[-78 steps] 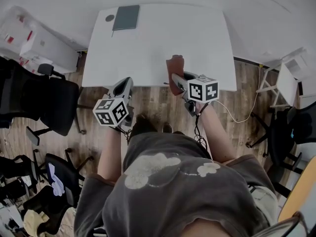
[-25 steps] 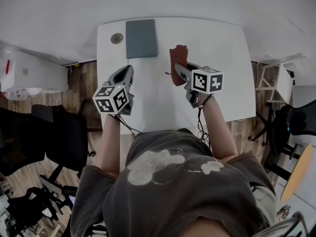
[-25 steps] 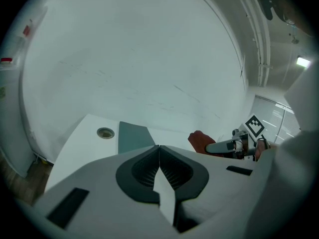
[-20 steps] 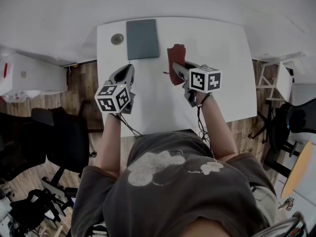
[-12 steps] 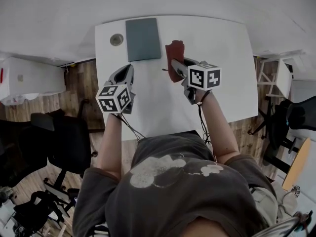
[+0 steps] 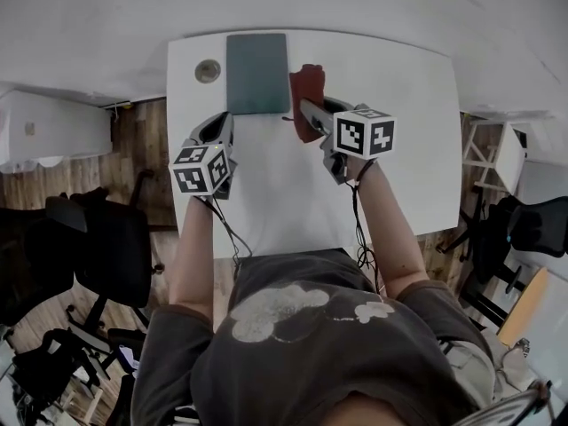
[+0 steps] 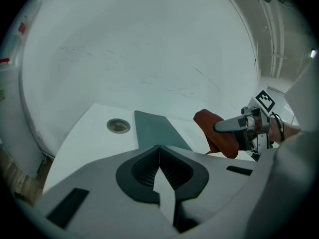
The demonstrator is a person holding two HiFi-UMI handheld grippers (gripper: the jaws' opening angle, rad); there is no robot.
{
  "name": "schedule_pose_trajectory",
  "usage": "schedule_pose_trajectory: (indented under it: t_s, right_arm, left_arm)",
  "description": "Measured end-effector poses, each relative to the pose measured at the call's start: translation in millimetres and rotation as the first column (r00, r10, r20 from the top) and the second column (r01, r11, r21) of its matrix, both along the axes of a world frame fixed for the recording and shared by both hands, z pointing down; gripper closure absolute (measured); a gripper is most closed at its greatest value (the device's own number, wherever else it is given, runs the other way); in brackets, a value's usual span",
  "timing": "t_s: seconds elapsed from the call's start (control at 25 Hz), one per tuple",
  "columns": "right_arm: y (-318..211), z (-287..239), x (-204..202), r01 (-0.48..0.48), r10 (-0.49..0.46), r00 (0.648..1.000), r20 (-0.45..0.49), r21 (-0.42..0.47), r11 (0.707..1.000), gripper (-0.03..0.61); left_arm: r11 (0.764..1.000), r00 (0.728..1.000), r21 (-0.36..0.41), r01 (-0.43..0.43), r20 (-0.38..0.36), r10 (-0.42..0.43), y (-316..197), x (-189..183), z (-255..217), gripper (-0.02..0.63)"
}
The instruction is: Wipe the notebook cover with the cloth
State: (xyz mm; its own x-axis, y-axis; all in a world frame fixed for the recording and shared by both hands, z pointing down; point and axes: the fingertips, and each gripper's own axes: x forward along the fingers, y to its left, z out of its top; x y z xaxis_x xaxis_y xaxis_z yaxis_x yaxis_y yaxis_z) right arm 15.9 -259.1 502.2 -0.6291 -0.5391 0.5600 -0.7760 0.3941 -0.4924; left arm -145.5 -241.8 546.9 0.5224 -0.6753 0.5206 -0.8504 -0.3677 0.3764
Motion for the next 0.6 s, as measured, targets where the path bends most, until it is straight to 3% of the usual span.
schedule_pose_trajectory:
  t_s: [0.6]
  right_arm:
    - [-45.8,20.9,-17.0,0.05,-0.049,0.998,0.046,-0.019,0.999,0.499]
  left_arm:
    - [0.997,0.998,-0.065,0.033,0.056,-0.029,-29.0,-0.9,36.9,0.62]
